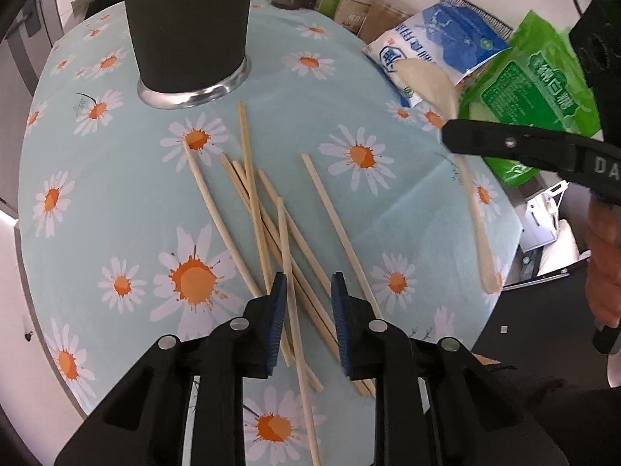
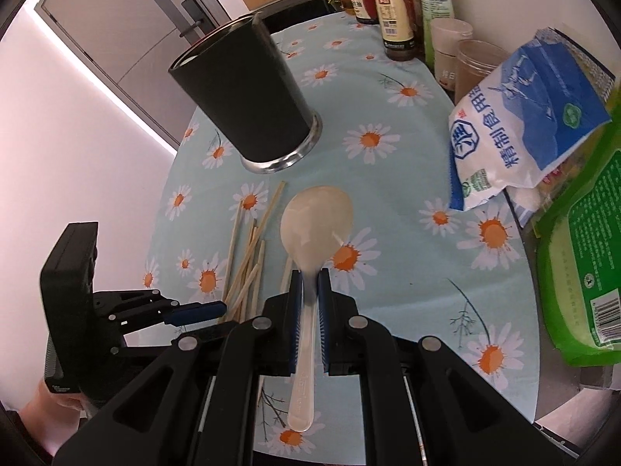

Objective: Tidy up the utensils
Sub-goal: 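Grasp one wooden chopstick with the left gripper while the right gripper lifts its spoon, then carry the chopstick and spoon to the black holder and release both inside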

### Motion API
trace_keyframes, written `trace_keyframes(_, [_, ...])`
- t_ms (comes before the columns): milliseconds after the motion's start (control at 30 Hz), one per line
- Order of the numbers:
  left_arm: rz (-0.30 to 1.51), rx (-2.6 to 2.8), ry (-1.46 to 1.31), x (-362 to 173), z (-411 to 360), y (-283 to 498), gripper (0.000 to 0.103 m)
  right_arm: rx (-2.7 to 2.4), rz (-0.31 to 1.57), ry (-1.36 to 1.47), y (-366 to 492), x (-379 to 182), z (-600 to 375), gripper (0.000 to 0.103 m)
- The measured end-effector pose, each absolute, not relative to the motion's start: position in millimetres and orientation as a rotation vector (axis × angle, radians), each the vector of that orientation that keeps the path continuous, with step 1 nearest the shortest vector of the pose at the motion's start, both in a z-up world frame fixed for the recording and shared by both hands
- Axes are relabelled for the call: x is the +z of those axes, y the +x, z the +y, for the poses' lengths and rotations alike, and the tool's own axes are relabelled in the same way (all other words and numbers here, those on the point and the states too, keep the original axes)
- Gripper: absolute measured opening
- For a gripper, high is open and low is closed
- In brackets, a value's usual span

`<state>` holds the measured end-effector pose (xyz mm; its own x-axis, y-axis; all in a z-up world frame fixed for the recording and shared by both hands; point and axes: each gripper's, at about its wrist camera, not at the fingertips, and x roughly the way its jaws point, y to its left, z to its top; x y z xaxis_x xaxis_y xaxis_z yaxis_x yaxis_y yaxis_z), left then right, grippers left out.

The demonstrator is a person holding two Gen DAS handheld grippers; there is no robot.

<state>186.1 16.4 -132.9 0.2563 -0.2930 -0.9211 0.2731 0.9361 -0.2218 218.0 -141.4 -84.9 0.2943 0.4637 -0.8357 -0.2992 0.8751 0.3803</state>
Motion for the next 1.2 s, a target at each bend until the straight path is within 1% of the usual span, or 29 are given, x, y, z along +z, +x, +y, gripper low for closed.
trace_keyframes(267, [1.295,-0.322,-0.002,-143.4,16.2,192.7,0.021,0.536,1.168,0.176,225.0,-85.7,-156.8,0.009])
trace_keyframes(300, [1.294,-0.314,0.0,-144.1,16.9,193.1,0.019,0.539,1.167,0.176,225.7,-85.9,-157.3,0.009])
trace_keyframes(333, [1.299,-0.309,0.002,-144.8,17.2,193.0,0.012,0.544,1.168,0.176,226.8,-85.8,-158.4,0.009])
trace_keyframes(467, [1.295,-0.284,-0.005,-142.5,16.2,194.2,0.005,0.561,1.163,0.17,230.7,-84.1,-160.7,0.009])
trace_keyframes(800, [1.28,-0.245,-0.044,-132.0,17.2,190.9,0.004,0.617,1.153,0.14,238.4,-79.7,-157.5,0.009])
trace_keyframes(1000, [1.214,-0.22,-0.087,-104.1,23.6,188.6,0.004,0.695,1.13,0.121,241.5,-72.0,-148.0,0.009])
trace_keyframes(1200, [1.09,-0.168,-0.162,-65.9,34.8,193.0,0.004,0.763,1.102,0.078,246.8,-60.5,-129.6,0.009])
